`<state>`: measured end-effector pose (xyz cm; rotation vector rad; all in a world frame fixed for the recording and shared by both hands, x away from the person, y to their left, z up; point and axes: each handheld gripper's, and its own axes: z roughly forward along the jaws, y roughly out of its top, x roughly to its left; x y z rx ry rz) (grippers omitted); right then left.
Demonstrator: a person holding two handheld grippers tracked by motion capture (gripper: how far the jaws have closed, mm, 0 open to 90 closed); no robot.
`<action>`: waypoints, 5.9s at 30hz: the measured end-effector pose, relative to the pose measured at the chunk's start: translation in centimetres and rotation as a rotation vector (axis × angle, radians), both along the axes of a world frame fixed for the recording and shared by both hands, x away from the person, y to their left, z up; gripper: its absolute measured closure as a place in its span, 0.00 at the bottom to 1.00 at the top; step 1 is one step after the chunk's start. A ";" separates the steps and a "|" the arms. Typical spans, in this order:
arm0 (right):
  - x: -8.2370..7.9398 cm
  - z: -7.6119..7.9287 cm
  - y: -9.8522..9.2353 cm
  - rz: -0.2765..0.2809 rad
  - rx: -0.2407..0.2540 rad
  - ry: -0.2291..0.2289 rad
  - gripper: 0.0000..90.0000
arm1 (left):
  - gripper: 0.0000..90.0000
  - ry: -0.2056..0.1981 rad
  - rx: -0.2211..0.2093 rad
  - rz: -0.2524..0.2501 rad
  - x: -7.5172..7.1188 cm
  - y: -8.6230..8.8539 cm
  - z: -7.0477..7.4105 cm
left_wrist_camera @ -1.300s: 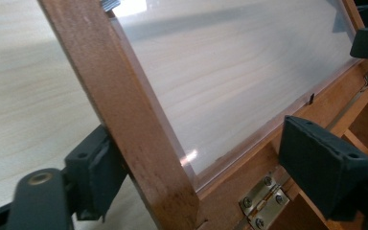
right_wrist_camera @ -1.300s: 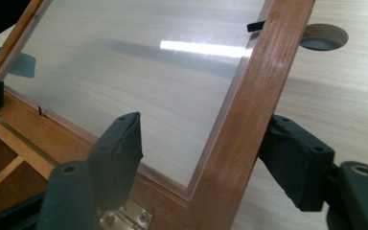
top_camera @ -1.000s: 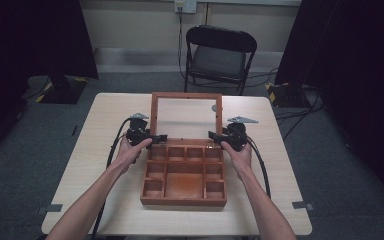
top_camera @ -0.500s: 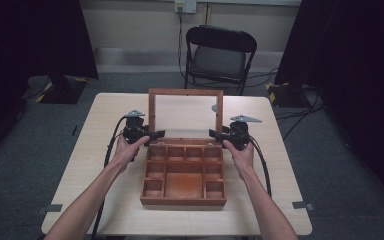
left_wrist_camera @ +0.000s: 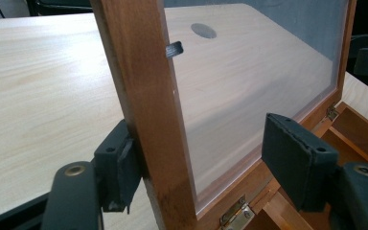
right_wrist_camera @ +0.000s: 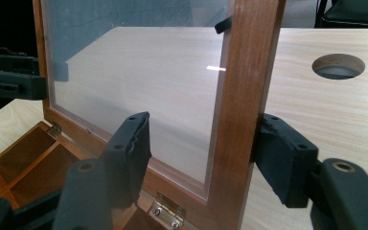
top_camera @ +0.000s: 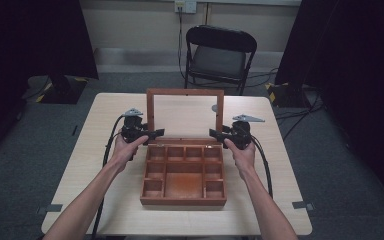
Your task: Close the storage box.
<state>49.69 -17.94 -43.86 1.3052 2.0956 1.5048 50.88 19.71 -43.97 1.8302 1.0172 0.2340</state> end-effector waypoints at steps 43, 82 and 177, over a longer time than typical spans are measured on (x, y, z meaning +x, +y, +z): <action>-1.4 2.5 0.9 0.010 -0.048 -0.069 0.35 | 0.41 -0.097 0.008 -0.032 -2.7 0.6 3.4; -6.3 5.6 -0.1 0.090 -0.006 -0.031 0.29 | 0.29 -0.120 -0.027 -0.072 -7.1 0.7 4.9; -8.1 11.2 7.9 0.563 -0.021 0.121 0.91 | 0.19 -0.123 0.044 -0.110 -10.1 -0.1 3.7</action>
